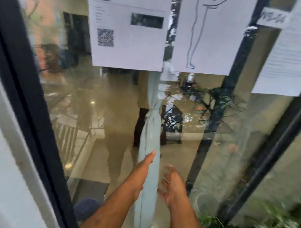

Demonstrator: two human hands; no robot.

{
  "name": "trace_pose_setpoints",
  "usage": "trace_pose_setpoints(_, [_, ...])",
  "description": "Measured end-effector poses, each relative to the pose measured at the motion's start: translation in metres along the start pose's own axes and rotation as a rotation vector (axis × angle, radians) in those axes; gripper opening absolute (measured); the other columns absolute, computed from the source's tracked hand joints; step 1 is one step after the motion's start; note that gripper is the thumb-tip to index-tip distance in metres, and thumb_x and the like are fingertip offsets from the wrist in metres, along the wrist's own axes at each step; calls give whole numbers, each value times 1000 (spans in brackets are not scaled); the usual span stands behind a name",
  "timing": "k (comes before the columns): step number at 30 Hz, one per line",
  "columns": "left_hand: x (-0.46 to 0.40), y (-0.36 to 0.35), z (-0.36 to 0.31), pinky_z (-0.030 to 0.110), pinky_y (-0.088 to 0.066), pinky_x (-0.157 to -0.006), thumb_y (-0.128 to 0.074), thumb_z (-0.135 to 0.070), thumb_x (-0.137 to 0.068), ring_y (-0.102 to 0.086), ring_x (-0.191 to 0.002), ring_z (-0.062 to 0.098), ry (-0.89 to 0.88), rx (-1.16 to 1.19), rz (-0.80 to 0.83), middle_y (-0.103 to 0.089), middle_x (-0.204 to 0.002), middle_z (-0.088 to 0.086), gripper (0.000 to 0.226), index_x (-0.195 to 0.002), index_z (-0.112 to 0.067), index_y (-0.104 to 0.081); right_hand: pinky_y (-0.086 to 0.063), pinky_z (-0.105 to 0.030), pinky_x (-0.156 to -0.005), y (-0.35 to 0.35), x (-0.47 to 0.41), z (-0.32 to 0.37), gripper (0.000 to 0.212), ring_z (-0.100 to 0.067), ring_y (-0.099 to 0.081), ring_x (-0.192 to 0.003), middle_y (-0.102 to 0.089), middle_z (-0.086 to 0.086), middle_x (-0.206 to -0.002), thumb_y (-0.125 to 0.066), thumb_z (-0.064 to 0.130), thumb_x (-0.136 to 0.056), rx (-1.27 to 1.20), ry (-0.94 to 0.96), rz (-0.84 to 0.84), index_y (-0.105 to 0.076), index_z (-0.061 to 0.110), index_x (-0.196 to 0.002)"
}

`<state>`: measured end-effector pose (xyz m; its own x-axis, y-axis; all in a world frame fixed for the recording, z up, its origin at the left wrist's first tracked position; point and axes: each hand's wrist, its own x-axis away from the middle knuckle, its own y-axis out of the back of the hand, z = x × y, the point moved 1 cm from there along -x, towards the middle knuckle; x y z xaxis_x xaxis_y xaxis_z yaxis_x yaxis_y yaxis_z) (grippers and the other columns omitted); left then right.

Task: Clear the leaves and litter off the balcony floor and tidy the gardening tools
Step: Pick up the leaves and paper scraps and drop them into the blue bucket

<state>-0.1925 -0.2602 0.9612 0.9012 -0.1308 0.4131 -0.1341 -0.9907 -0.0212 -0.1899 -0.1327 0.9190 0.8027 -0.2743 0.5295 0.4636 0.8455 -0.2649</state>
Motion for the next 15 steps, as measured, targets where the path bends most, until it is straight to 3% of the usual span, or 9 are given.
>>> trace_pose_setpoints(2, [-6,-13,-2,56,-27,-123,-53,-90,-83,-35,-153,17,0,4,63,-41,-166,-9,89,-156,-40,-50,-45,-54,-105,22,13,11,41,-27,-52,-133,-55,-2,-147,-50,45,-108,-40,46,-63,-54,27,-145])
trace_pose_setpoints(5, [-4,-36,8,55,-30,-123,-55,-93,-80,-33,-155,17,6,17,152,-41,-167,-10,92,-156,-43,-50,-43,-55,-108,60,31,22,19,-23,-61,-114,-63,-3,-123,-50,39,-109,-79,97,-182,-62,29,-120])
trace_pose_setpoints(8, [9,-69,20,51,-33,-120,-55,-90,-84,-39,-150,14,16,12,288,-45,-160,-15,83,-154,-45,-52,-44,-53,-107,103,49,23,38,-25,-58,-123,-58,-5,-138,-54,44,-106,-166,151,-303,-58,25,-139])
trace_pose_setpoints(9, [12,-82,22,48,-36,-115,-54,-86,-88,-48,-140,11,7,-2,325,-52,-151,-16,73,-149,-45,-55,-44,-54,-107,116,55,22,41,-26,-56,-127,-57,-4,-141,-55,46,-106,-196,169,-334,-56,28,-142])
trace_pose_setpoints(11, [21,-106,26,43,-37,-105,-54,-85,-88,-56,-119,2,8,-35,400,-60,-137,-21,62,-137,-47,-61,-44,-53,-105,139,72,19,35,-23,-59,-117,-59,-1,-135,-55,47,-105,-248,187,-393,-59,31,-136])
trace_pose_setpoints(13, [32,-132,32,44,-37,-104,-59,-97,-71,-52,-133,4,-22,-49,466,-55,-150,-22,86,-143,-51,-58,-43,-55,-108,163,91,13,37,-22,-58,-120,-59,-1,-137,-53,47,-106,-301,198,-444,-58,30,-139])
trace_pose_setpoints(15, [42,-155,42,45,-37,-105,-61,-98,-66,-41,-146,9,-23,-50,504,-45,-161,-18,97,-151,-50,-52,-40,-57,-114,186,110,7,46,-24,-50,-140,-53,-1,-152,-52,49,-106,-349,204,-484,-53,30,-148])
